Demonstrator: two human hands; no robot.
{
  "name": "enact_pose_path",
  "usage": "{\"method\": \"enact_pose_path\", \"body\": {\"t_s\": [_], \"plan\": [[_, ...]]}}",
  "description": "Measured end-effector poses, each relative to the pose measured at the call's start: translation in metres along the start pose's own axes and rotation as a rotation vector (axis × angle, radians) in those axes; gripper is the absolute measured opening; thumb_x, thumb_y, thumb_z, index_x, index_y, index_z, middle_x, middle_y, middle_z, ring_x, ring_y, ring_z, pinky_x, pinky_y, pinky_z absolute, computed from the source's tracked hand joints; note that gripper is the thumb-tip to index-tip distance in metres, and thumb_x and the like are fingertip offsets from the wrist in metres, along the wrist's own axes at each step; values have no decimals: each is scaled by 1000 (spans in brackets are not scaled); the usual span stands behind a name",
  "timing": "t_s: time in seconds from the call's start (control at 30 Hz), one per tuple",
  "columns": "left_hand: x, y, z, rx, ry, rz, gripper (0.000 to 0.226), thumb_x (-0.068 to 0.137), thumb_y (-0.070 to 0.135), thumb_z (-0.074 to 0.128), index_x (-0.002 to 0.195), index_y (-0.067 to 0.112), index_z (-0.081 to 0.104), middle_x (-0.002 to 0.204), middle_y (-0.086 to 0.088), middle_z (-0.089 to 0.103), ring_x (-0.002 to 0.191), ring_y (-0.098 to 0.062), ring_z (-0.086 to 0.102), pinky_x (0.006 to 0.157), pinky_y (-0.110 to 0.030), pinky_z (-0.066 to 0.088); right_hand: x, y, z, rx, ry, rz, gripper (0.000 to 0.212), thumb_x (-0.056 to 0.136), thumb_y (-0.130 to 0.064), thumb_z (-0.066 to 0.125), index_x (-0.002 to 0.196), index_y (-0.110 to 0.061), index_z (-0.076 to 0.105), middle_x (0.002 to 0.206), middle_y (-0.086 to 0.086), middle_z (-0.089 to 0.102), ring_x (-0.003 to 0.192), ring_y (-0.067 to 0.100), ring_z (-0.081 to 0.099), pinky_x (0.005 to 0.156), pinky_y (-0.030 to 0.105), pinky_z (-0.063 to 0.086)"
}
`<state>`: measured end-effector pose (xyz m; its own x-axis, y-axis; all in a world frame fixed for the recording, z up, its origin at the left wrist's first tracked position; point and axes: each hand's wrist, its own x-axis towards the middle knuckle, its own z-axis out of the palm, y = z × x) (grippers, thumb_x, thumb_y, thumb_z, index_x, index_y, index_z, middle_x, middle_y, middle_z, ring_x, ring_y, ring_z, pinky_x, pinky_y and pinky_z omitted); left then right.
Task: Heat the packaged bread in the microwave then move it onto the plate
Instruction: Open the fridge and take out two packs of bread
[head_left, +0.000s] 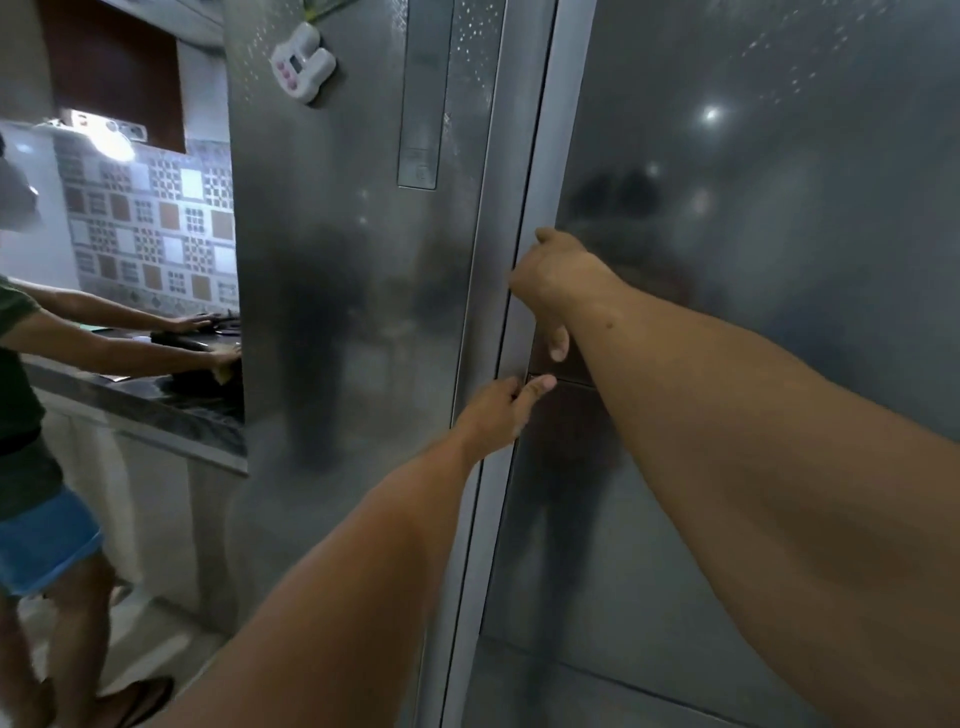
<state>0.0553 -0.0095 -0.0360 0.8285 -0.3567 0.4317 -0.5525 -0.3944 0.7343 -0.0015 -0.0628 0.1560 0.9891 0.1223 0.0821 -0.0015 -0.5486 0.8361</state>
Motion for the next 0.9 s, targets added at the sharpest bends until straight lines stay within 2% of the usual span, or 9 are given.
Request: {"method": "enact_pose_path", "body": {"t_s": [0.13, 0.23, 0.33, 0.4, 0.5, 0.67, 0.73, 0.83, 0.9], "plan": [[-20, 6, -7, 64, -12, 29, 80, 78, 84, 31, 77, 9, 58, 62, -2, 60, 56, -17, 59, 50, -29, 42, -28, -7, -11, 28, 33, 10, 48, 87, -31, 73, 130, -15, 61, 138, 5, 59, 132, 22, 50, 118, 34, 17], [-43, 16, -14, 60, -33, 27, 81, 82, 81, 39, 74, 3, 59, 63, -8, 64, 59, -25, 64, 55, -37, 51, -58, -10, -20, 4, 74, 4, 37, 84, -27, 75, 118, -14, 67, 126, 4, 66, 120, 21, 58, 112, 31, 24], [-66, 32, -22, 48, -71, 43, 70, 88, 71, 48, 63, 6, 53, 54, -5, 54, 55, -30, 58, 52, -38, 47, -87, -12, -28, -5, 105, 11, 37, 84, -23, 74, 118, -11, 67, 127, 6, 66, 121, 23, 57, 111, 32, 26], [-79, 42, -24, 87, -94, 62, 63, 90, 68, 49, 59, 12, 50, 52, -1, 51, 53, -27, 53, 53, -32, 42, -101, -14, -31, 7, 76, 21, 43, 78, -32, 80, 116, -16, 69, 126, 3, 66, 121, 21, 56, 111, 33, 25], [-102, 60, -30, 154, -146, 64, 64, 87, 73, 44, 60, 16, 51, 59, -4, 55, 63, -33, 62, 56, -30, 43, -123, -16, -33, 24, 54, 22, 67, 54, -53, 90, 110, -22, 72, 119, -2, 68, 116, 18, 56, 107, 32, 27], [-146, 99, -35, 316, -208, 139, 68, 98, 60, 39, 90, -1, 66, 89, -20, 69, 85, -34, 65, 76, -38, 49, -180, -18, -41, 61, 82, 29, 73, 55, -58, 88, 115, -20, 69, 120, -6, 64, 115, 17, 53, 104, 32, 28], [-165, 112, -34, 278, -246, 123, 68, 97, 60, 42, 93, -3, 68, 91, -21, 70, 86, -35, 66, 76, -40, 52, -207, -19, -43, 41, 115, 22, 73, 58, -59, 86, 118, -21, 68, 121, -6, 63, 115, 17, 53, 104, 32, 29], [-197, 136, -32, 301, -287, 154, 69, 98, 60, 39, 91, -3, 67, 79, -21, 70, 72, -34, 69, 72, -46, 59, -245, -17, -43, 6, 147, -12, 72, 61, -59, 84, 119, -21, 65, 121, -5, 62, 115, 18, 53, 105, 34, 31], [-219, 154, -28, 449, -299, 192, 58, 101, 54, 38, 110, 5, 66, 85, -14, 72, 75, -27, 70, 70, -38, 58, -272, -13, -43, -36, 184, -29, 67, 63, -54, 84, 117, -20, 65, 119, -4, 62, 113, 20, 54, 105, 35, 31]]}}
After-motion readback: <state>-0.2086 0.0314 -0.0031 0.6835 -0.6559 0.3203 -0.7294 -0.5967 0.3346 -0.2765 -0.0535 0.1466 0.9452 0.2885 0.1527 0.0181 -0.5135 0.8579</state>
